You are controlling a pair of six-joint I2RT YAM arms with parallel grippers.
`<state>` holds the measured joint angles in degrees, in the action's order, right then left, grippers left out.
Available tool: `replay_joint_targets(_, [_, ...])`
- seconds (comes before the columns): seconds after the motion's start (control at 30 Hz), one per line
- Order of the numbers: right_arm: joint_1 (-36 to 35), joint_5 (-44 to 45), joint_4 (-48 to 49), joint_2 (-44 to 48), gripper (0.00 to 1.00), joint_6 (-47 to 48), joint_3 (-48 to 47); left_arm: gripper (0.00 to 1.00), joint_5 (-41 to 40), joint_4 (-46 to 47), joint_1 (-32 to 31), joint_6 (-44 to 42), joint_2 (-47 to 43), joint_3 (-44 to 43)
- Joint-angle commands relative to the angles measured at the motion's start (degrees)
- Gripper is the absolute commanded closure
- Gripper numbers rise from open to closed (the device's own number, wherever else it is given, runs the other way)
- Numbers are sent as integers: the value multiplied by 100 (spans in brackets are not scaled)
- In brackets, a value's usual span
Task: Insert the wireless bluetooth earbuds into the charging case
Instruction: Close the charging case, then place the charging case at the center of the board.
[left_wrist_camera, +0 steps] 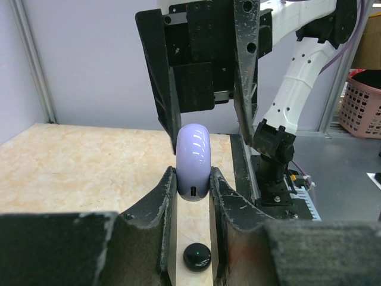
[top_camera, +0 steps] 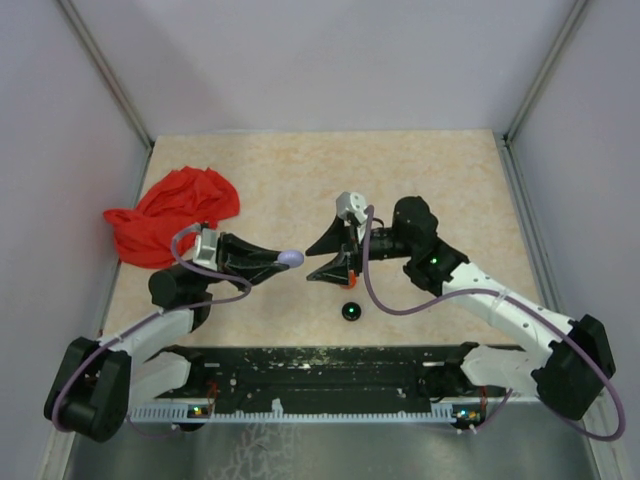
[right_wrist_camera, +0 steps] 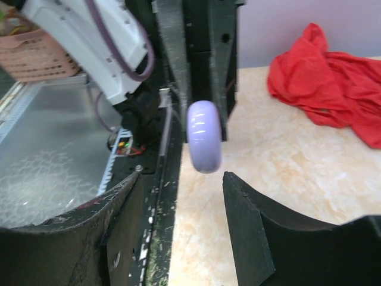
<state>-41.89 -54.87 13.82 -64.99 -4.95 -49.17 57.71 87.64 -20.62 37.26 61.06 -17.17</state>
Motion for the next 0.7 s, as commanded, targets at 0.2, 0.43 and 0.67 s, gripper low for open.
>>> replay_joint_targets(0.2, [-75, 980, 947, 168, 43, -18, 157, 100, -15, 1042, 15, 135, 78, -36])
replay_joint_targets(0.43, [-343, 578, 1321, -203, 47, -130, 47, 100, -14, 1037, 14, 164, 104, -50])
replay_joint_targets(0.67, [-439, 582, 1575, -516, 56, -249, -41, 100, 89, 1036, 14, 193, 152, -102])
